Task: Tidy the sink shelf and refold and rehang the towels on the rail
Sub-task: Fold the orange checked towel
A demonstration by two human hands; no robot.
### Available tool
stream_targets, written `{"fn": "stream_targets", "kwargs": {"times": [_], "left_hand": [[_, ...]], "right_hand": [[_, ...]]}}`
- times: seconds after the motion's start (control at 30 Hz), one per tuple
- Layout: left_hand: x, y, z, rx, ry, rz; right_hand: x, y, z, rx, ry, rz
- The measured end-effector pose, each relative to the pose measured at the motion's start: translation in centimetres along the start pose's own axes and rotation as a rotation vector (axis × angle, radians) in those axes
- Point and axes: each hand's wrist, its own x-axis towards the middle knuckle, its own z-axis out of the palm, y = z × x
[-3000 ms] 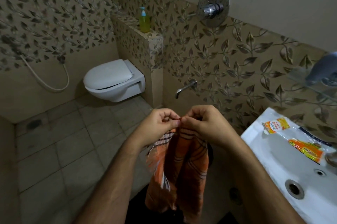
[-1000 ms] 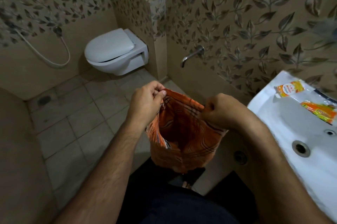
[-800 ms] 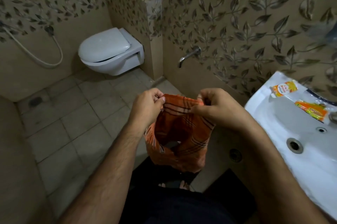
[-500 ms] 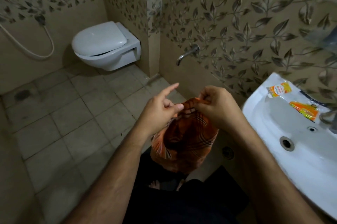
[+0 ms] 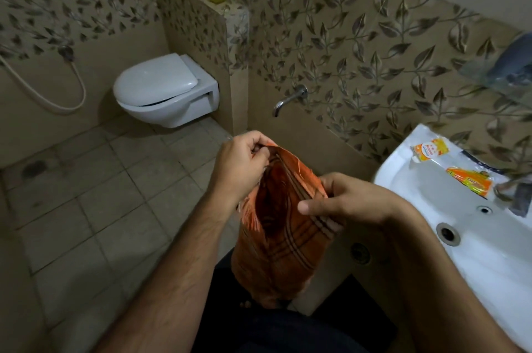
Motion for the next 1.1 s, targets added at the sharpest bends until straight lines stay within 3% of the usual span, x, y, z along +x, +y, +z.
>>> {"fn": "stream_targets", "kwargs": {"times": [0.1, 0.23, 0.3, 0.37, 0.47, 0.5, 0.57, 0.63, 0.67, 0.9, 0.97, 1.1], "left_hand": [[0.9, 0.5, 0.0, 0.098, 0.002, -0.035], [0.5, 0.2, 0.7, 0.134, -0.02, -0.066], [0.3, -0.3, 0.9, 0.164, -0.029, -0.088], [0.2, -0.5, 1.1, 0.185, -0.042, -0.096], [0.5, -0.5, 1.3, 0.196, -0.035, -0.098], [0.7, -0.7, 1.3, 0.195, -0.025, -0.105], [0.9, -1.6, 1.3, 0.135, -0.039, -0.165], [0.8, -2.7, 1.4, 0.037, -0.136, -0.219], [0.4, -3.1, 1.5, -0.013, -0.203, -0.228], [-0.7, -1.6, 2.3, -0.491, -0.633, -0.061], [-0.5, -1.2, 2.6, -0.502, -0.644, -0.06], [-0.1, -1.2, 2.4, -0.294, -0.446, -0.029]], "right_hand": [[-0.8, 0.3, -1.1, -0.005, 0.252, -0.133], [-1.5, 1.7, -2.6, -0.157, 0.374, -0.12], [-2.1, 2.1, -2.9, -0.086, 0.3, -0.183], [-2.7, 1.8, -2.8, 0.02, 0.108, -0.261], [-2.4, 0.8, -2.2, 0.064, -0.116, -0.219], [-1.9, 0.7, -1.8, 0.066, -0.072, -0.213], [-0.7, 0.4, -1.2, 0.153, 0.192, -0.199], [0.4, 0.0, -1.1, 0.157, 0.481, -0.211], [0.7, -0.2, -1.1, 0.097, 0.542, -0.209], [1.8, -1.1, 0.0, -0.006, 0.315, -0.201], [1.8, -1.1, 0.0, -0.043, 0.279, -0.205], [1.0, -0.3, -0.8, -0.222, 0.306, -0.169]]}}
